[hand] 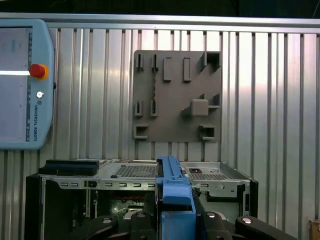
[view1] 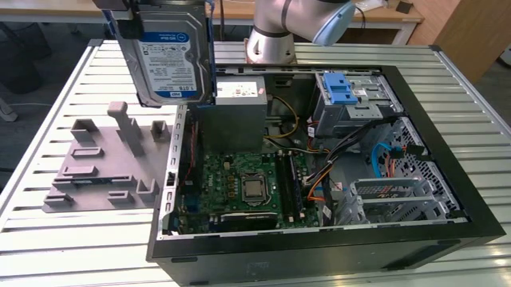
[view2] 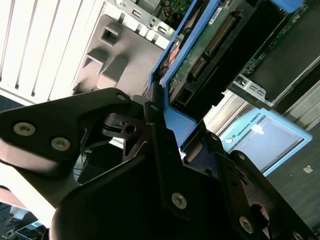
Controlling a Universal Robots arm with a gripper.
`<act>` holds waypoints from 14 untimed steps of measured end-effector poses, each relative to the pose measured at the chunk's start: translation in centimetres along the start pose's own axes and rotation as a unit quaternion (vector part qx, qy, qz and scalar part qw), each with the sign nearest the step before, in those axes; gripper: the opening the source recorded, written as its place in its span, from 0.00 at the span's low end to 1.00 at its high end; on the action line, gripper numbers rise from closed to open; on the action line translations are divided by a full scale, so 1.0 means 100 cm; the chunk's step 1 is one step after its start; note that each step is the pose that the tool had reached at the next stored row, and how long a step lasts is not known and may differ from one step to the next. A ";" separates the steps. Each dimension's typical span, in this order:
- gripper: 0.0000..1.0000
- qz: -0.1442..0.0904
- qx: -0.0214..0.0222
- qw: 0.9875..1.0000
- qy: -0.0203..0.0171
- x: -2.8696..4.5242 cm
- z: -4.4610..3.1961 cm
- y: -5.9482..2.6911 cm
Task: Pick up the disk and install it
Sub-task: 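Pick up the disk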
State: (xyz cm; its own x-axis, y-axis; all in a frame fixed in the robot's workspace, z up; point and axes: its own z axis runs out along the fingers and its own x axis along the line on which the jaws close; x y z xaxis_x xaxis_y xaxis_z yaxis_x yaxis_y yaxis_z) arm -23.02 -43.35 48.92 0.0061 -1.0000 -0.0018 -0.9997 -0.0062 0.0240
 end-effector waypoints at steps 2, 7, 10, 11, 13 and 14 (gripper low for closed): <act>0.36 0.000 0.000 1.000 0.000 0.0007 -0.0001 -0.0036; 0.36 0.001 0.000 1.000 0.001 0.0032 -0.0002 -0.0095; 0.36 0.001 0.000 1.000 0.001 0.0049 -0.0002 -0.0129; 0.36 0.001 0.000 1.000 0.001 0.0056 -0.0002 -0.0139; 0.36 0.001 0.000 1.000 0.001 0.0069 -0.0001 -0.0161; 0.36 0.001 0.000 1.000 0.001 0.0075 -0.0001 -0.0172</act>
State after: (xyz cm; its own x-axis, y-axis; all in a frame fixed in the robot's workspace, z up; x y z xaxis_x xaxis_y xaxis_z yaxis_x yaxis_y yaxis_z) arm -21.29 -44.09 48.89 0.0039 -1.0000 0.0006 -0.9997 -0.0039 0.0240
